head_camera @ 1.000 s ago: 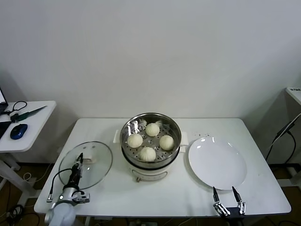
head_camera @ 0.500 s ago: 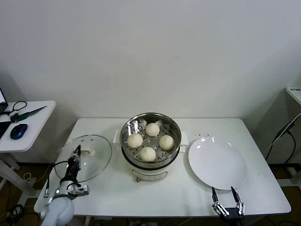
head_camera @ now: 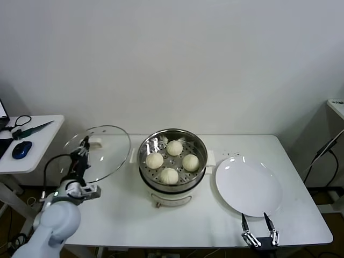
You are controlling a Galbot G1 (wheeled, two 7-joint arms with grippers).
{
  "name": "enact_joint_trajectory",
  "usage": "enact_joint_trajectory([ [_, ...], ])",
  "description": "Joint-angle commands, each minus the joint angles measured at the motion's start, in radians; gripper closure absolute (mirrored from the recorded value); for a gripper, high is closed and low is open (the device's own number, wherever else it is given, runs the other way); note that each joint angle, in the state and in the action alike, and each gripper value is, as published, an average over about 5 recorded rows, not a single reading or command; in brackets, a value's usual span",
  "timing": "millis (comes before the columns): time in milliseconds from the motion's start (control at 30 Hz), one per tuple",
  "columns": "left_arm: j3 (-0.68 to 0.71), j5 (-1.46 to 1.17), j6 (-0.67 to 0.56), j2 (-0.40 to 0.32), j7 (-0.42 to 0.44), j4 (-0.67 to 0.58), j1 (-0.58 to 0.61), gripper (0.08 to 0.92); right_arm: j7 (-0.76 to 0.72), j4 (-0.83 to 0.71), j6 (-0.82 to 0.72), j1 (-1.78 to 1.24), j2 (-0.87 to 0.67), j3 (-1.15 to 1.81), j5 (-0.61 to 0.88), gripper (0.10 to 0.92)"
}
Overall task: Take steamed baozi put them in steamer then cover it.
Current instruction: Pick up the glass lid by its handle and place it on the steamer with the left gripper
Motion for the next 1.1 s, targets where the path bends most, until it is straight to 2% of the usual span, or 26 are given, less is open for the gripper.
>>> enact_joint_trajectory([
  [33, 0.007, -0.076, 0.104, 0.096, 0.099, -0.158, 0.001, 0.855, 0.01, 0.001, -0.007, 0.015, 0.015, 0.001, -0.042, 0.203],
  [133, 0.101, -0.053, 0.178, 0.086, 0.137, -0.199, -0.069, 0.855, 0.011, -0.002, -0.009, 0.022, 0.02, 0.001, -0.05, 0.203],
  [233, 0.226, -0.002, 0.236, 0.042, 0.169, -0.212, -0.148, 0.855, 0.013, -0.008, -0.006, 0.026, 0.021, 0.001, -0.05, 0.203],
  [500, 0.5, 0.238, 0.306, -0.176, 0.233, -0.15, -0.31, 0.855, 0.016, -0.012, 0.007, 0.028, 0.007, 0.006, -0.033, 0.203],
  [833, 0.643, 0.511, 0.286, -0.467, 0.227, -0.006, -0.275, 0.855, 0.023, -0.017, 0.03, 0.021, -0.023, 0.004, 0.002, 0.203],
  [933, 0.664, 0.57, 0.273, -0.532, 0.218, 0.047, -0.261, 0.855, 0.024, -0.018, 0.036, 0.021, -0.027, 0.004, 0.005, 0.203],
  [1100, 0.67, 0.622, 0.26, -0.593, 0.187, 0.149, -0.254, 0.855, 0.026, -0.02, 0.042, 0.019, -0.033, 0.005, 0.014, 0.203],
])
